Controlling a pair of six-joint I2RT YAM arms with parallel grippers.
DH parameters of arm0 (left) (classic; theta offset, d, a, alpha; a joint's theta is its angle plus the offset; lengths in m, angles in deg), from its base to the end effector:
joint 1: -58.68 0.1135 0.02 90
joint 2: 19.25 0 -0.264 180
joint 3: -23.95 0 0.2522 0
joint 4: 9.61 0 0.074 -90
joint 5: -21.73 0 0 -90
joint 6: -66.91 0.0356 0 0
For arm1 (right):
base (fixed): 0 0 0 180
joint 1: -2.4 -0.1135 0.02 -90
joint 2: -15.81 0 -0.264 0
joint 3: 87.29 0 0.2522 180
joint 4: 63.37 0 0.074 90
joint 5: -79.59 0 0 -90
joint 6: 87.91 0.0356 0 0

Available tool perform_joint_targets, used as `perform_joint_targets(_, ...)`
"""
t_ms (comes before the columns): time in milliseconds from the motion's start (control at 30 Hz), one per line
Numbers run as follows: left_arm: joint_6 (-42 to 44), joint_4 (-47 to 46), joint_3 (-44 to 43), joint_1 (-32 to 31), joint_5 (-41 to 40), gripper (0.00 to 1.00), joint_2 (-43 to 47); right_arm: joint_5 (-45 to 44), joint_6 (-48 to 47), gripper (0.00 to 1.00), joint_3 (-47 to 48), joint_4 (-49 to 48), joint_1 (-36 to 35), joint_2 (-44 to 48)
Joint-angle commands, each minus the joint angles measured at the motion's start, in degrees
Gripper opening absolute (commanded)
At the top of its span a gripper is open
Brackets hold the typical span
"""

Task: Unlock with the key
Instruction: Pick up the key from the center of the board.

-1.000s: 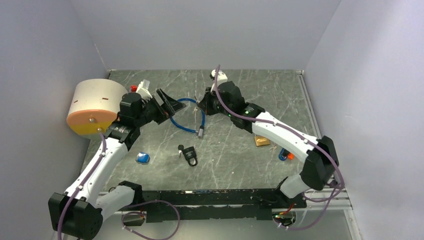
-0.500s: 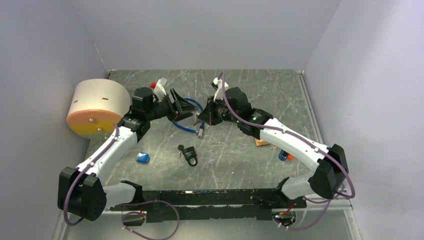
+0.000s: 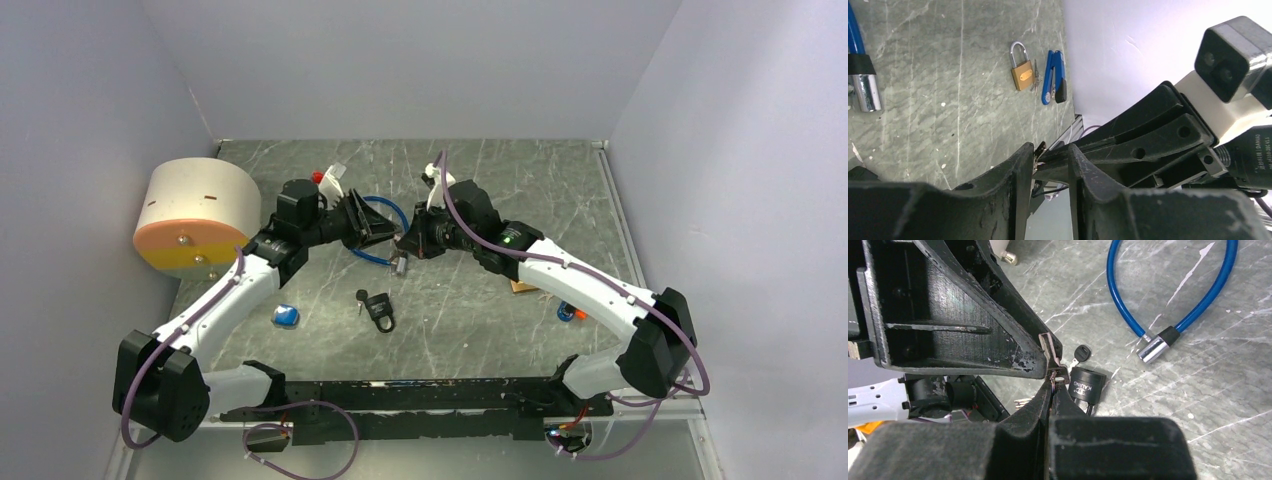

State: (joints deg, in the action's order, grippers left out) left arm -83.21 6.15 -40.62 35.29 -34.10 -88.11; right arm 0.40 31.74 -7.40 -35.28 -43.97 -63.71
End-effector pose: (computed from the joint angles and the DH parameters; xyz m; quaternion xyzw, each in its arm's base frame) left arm 0.2431 -0.1269 0.3054 -0.0869 0.7964 -0.5445 0.2484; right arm 0.2164 0.2367 0.3240 -0.1721 0.8360 0.3806 0.3560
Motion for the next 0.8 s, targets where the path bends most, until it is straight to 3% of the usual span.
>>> perform_joint_targets(0,2.76,3.1,-1.89,-0.68,-1.14,0.34,0.47,0.12,1.5,0.0,0.08,-1.49,-0.34,0.84)
perform_joint_targets(367,6.17,3.73,-4.19,-0.68,-2.29,0.17,-1.12,5.9,-0.28,0.0,-4.84,-7.91,-0.39,3.2)
perform_joint_targets(433,6.54,2.27,-4.17,-0.68,-1.4,0.04,-1.55,6.43,-0.43,0.0,-5.99,-9.03,-0.37,3.98)
perform_joint_targets(600,6.63,-4.01,-3.03,-0.68,2.62,0.03,-1.64,4.71,1.31,0.0,-8.11,-9.77,-0.3,6.26)
perform_joint_targets(667,7.14,-5.88,-2.12,-0.68,3.37,0.03,-1.02,4.26,1.81,0.09,-9.02,-10.84,-0.16,7.47)
perform_joint_targets(767,8.7,-6.74,-1.84,-0.68,3.78,0.03,0.08,2.89,3.45,0.41,-9.37,-10.88,-0.12,8.83)
